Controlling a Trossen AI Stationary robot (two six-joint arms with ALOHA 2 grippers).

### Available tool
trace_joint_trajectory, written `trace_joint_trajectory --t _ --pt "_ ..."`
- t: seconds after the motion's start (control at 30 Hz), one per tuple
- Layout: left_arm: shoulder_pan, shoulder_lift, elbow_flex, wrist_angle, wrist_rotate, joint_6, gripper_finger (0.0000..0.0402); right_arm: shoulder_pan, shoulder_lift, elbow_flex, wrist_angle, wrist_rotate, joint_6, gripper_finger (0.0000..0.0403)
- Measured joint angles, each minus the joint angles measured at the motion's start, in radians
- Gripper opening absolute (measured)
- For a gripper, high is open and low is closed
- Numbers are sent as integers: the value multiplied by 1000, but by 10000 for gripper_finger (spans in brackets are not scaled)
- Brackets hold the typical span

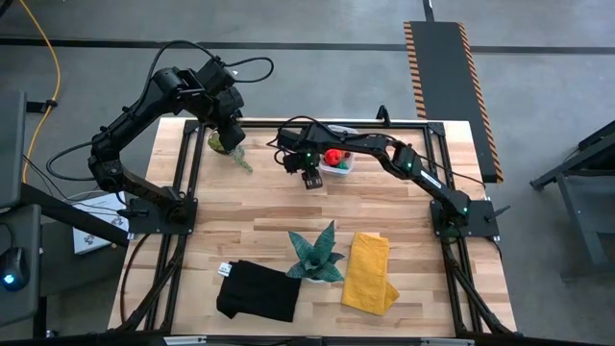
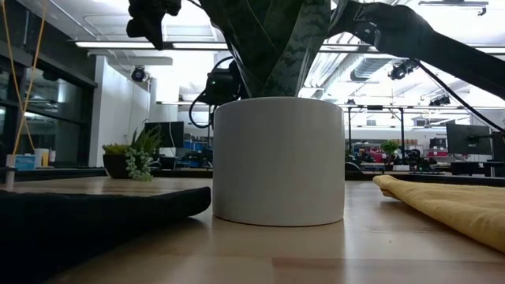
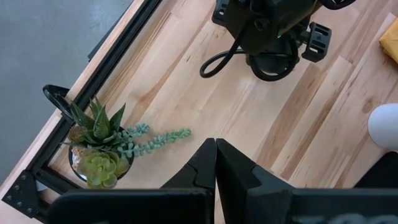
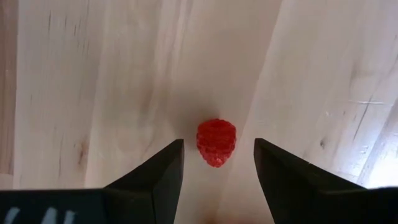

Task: Pick and placing Produce into tupperware
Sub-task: Put the raspberry into the transparent container

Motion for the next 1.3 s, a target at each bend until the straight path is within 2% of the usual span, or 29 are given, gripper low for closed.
trace_joint_trajectory --t 0.27,1.13,1.3 --pt "0 0 0 0 0 0 0 0 5 0 -16 43 -22 185" --pt "0 0 0 0 0 0 0 6 9 0 3 43 -54 185" --pt "0 0 0 0 0 1 0 6 9 0 -3 39 -56 172"
